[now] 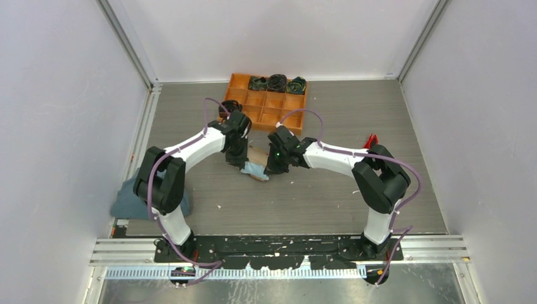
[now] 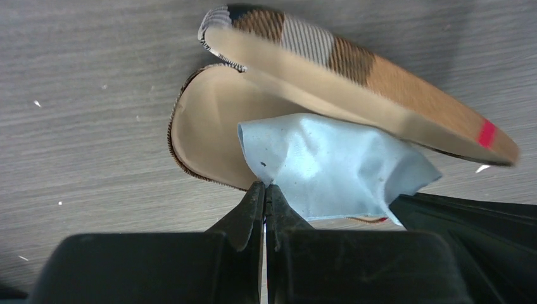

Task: Organize the sunglasses
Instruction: Place the glasses cleaning cloth in the sunglasses case.

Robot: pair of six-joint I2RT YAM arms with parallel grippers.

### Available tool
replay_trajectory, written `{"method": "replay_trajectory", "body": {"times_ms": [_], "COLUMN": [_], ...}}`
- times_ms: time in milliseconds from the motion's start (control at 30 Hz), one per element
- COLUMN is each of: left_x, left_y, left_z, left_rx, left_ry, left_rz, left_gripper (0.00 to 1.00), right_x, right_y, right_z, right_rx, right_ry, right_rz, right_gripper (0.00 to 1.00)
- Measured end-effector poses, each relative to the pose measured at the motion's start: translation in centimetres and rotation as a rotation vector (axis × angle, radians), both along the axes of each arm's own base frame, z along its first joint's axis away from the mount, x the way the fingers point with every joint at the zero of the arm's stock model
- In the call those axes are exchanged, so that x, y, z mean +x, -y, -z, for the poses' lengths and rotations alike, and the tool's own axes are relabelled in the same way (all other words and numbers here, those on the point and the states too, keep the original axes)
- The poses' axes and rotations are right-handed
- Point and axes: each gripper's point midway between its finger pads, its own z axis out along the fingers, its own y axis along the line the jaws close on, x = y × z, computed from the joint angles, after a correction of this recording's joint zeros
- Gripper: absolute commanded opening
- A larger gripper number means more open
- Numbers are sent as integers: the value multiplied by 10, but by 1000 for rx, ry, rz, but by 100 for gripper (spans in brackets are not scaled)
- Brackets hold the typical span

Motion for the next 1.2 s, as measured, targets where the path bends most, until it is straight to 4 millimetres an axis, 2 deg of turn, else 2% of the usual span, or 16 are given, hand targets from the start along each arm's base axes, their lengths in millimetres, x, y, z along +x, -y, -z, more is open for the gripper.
{"method": "replay_trajectory", "body": {"times_ms": [233,400,500,667,900,1033,1200], "left_x": [-27,-48,-52,-46,-21,-13,1], "left_y": [-14,-22,-23,-26,-17,-13,-8], "left_z": [23,28,27,25,0,-17,-39], "left_rx": [33,25,22,39,19,-3,-20], "left_ry": [-74,-97,-99,-73,7,50,99], "left_rz": [-5,-25,-40,-50,-54,-50,-32], "left_gripper": [0,1,1,0,0,1,0], "right_x": [-10,-22,-22,-19,-14,-10,1], "right_y": [-3,5,6,3,7,11,5], "right_z": [6,23,27,27,26,15,-1], "right_rx": [-19,-61,-68,-64,-97,-117,-113], "right_ry": [4,-19,-18,-2,32,58,95], "right_rz": [-18,-25,-25,-22,-12,-11,-7], "right_gripper": [1,1,0,1,0,0,0]}}
